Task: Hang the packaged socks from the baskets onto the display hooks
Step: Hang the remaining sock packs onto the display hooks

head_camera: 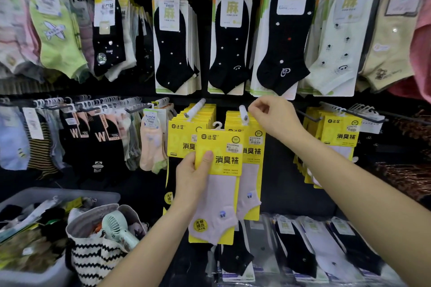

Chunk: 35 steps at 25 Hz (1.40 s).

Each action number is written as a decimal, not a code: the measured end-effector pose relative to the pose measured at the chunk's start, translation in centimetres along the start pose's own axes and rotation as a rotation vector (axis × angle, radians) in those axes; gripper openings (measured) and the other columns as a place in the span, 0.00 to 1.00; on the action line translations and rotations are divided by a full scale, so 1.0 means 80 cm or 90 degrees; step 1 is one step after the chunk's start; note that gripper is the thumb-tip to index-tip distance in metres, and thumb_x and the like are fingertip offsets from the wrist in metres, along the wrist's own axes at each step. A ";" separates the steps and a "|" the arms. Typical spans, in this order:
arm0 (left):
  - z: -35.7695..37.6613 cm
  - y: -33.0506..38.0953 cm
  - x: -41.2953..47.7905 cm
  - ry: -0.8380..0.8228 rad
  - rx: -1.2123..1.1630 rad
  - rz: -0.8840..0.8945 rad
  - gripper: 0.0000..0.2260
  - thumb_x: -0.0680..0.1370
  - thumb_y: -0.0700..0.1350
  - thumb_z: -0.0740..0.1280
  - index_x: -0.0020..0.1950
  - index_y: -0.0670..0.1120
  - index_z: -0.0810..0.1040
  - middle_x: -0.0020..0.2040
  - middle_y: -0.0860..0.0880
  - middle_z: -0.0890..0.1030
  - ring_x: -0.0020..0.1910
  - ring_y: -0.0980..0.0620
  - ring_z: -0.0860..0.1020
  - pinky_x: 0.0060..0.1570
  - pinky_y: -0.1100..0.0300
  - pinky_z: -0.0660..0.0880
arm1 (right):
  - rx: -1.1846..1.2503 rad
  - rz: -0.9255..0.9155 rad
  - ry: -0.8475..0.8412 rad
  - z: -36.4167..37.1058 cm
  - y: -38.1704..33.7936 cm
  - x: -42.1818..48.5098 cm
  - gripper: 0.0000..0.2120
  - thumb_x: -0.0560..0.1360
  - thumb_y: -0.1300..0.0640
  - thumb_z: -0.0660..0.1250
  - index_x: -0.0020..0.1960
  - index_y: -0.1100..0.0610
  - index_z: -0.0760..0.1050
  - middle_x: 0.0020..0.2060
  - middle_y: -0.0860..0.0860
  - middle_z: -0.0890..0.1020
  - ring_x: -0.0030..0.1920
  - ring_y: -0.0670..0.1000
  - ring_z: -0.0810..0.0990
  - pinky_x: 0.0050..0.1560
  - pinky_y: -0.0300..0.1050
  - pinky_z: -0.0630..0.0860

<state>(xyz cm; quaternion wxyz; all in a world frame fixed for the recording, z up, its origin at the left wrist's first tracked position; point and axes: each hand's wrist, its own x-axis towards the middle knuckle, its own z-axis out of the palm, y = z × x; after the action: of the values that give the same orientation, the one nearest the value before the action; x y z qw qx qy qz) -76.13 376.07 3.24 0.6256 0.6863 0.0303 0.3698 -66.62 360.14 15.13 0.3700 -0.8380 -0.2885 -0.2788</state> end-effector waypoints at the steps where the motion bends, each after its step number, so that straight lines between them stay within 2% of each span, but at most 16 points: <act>1: 0.009 0.000 -0.002 -0.013 0.000 -0.003 0.12 0.77 0.49 0.65 0.44 0.40 0.77 0.40 0.46 0.81 0.39 0.54 0.76 0.39 0.62 0.72 | 0.027 -0.027 -0.024 -0.004 -0.005 -0.007 0.07 0.74 0.52 0.65 0.38 0.49 0.78 0.33 0.41 0.79 0.36 0.40 0.76 0.37 0.36 0.70; 3: 0.027 0.001 -0.006 -0.041 -0.006 -0.015 0.09 0.77 0.49 0.66 0.44 0.44 0.79 0.41 0.49 0.82 0.39 0.55 0.79 0.39 0.64 0.74 | 0.050 -0.059 -0.124 -0.008 -0.010 -0.022 0.08 0.73 0.49 0.67 0.39 0.51 0.80 0.34 0.43 0.80 0.36 0.41 0.76 0.37 0.36 0.71; 5: 0.043 0.002 -0.010 -0.061 0.002 -0.022 0.10 0.76 0.49 0.66 0.44 0.43 0.79 0.40 0.49 0.82 0.39 0.53 0.80 0.40 0.59 0.75 | 0.046 -0.063 -0.157 -0.011 -0.003 -0.029 0.09 0.74 0.51 0.67 0.40 0.54 0.81 0.33 0.45 0.80 0.35 0.43 0.76 0.37 0.39 0.72; 7: 0.056 0.002 -0.013 -0.076 -0.002 -0.022 0.09 0.76 0.49 0.67 0.42 0.44 0.78 0.38 0.52 0.82 0.38 0.55 0.79 0.38 0.60 0.75 | 0.034 -0.035 -0.132 -0.017 0.008 -0.027 0.09 0.75 0.53 0.67 0.39 0.55 0.80 0.31 0.44 0.78 0.32 0.42 0.73 0.36 0.39 0.70; 11: 0.068 0.000 -0.014 -0.090 -0.016 -0.024 0.07 0.77 0.47 0.66 0.38 0.50 0.77 0.34 0.56 0.81 0.35 0.61 0.79 0.34 0.68 0.74 | 0.065 0.028 -0.154 -0.024 0.025 -0.026 0.09 0.75 0.53 0.67 0.40 0.56 0.81 0.33 0.49 0.78 0.33 0.45 0.73 0.39 0.43 0.71; 15: 0.071 0.001 -0.006 -0.078 -0.031 -0.033 0.07 0.77 0.46 0.66 0.40 0.47 0.77 0.37 0.52 0.81 0.37 0.57 0.79 0.38 0.64 0.75 | 0.021 0.018 -0.116 -0.023 0.026 -0.019 0.08 0.75 0.53 0.66 0.39 0.53 0.80 0.34 0.45 0.78 0.36 0.44 0.75 0.38 0.39 0.72; 18: 0.071 0.006 0.006 -0.051 -0.044 -0.028 0.07 0.77 0.45 0.66 0.39 0.46 0.76 0.36 0.54 0.80 0.35 0.60 0.77 0.36 0.67 0.73 | -0.003 0.018 -0.079 -0.018 0.018 -0.003 0.10 0.76 0.54 0.65 0.39 0.56 0.80 0.32 0.43 0.77 0.32 0.42 0.72 0.32 0.32 0.66; 20: 0.071 0.007 0.011 -0.036 -0.051 -0.038 0.07 0.78 0.45 0.65 0.40 0.47 0.75 0.37 0.53 0.79 0.36 0.58 0.76 0.37 0.64 0.73 | -0.021 0.009 -0.085 -0.012 0.012 0.006 0.11 0.76 0.53 0.63 0.42 0.58 0.81 0.32 0.47 0.77 0.30 0.43 0.70 0.30 0.35 0.65; 23: 0.068 0.003 0.013 -0.030 -0.053 -0.037 0.07 0.78 0.45 0.65 0.40 0.46 0.75 0.38 0.50 0.78 0.38 0.54 0.75 0.39 0.60 0.72 | -0.036 0.002 -0.108 -0.005 0.007 0.013 0.12 0.77 0.53 0.63 0.43 0.59 0.81 0.38 0.52 0.81 0.33 0.45 0.72 0.33 0.39 0.68; 26: 0.067 0.001 0.014 -0.029 -0.063 -0.024 0.05 0.78 0.45 0.65 0.42 0.48 0.76 0.39 0.52 0.80 0.39 0.56 0.78 0.40 0.62 0.75 | -0.003 0.021 -0.113 -0.004 0.006 0.012 0.12 0.76 0.53 0.64 0.43 0.59 0.82 0.33 0.50 0.78 0.32 0.45 0.71 0.31 0.38 0.67; 30: 0.073 0.001 0.012 -0.036 -0.092 -0.021 0.05 0.78 0.44 0.64 0.42 0.50 0.77 0.41 0.51 0.82 0.42 0.54 0.80 0.43 0.57 0.77 | 0.066 0.054 -0.092 -0.009 0.008 0.006 0.11 0.76 0.52 0.65 0.40 0.57 0.81 0.34 0.49 0.79 0.35 0.46 0.74 0.39 0.41 0.71; 33: 0.078 0.001 0.006 -0.038 -0.107 -0.018 0.06 0.78 0.44 0.64 0.42 0.50 0.78 0.40 0.53 0.82 0.41 0.57 0.80 0.41 0.64 0.77 | 0.072 0.048 -0.097 -0.015 0.006 0.002 0.11 0.76 0.52 0.65 0.36 0.52 0.78 0.32 0.45 0.77 0.34 0.42 0.73 0.38 0.39 0.70; 35: 0.080 0.002 0.004 -0.043 -0.113 -0.017 0.06 0.79 0.44 0.64 0.42 0.50 0.77 0.38 0.56 0.83 0.39 0.60 0.80 0.37 0.67 0.76 | 0.081 0.050 -0.093 -0.017 0.005 -0.001 0.11 0.76 0.53 0.65 0.34 0.50 0.77 0.31 0.46 0.77 0.33 0.43 0.72 0.37 0.39 0.70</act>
<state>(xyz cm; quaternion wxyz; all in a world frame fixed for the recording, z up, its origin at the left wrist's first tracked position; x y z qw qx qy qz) -72.51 370.85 3.89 0.6896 0.6397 -0.0148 0.3392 -66.70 358.85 15.66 0.4110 -0.8416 -0.2986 -0.1834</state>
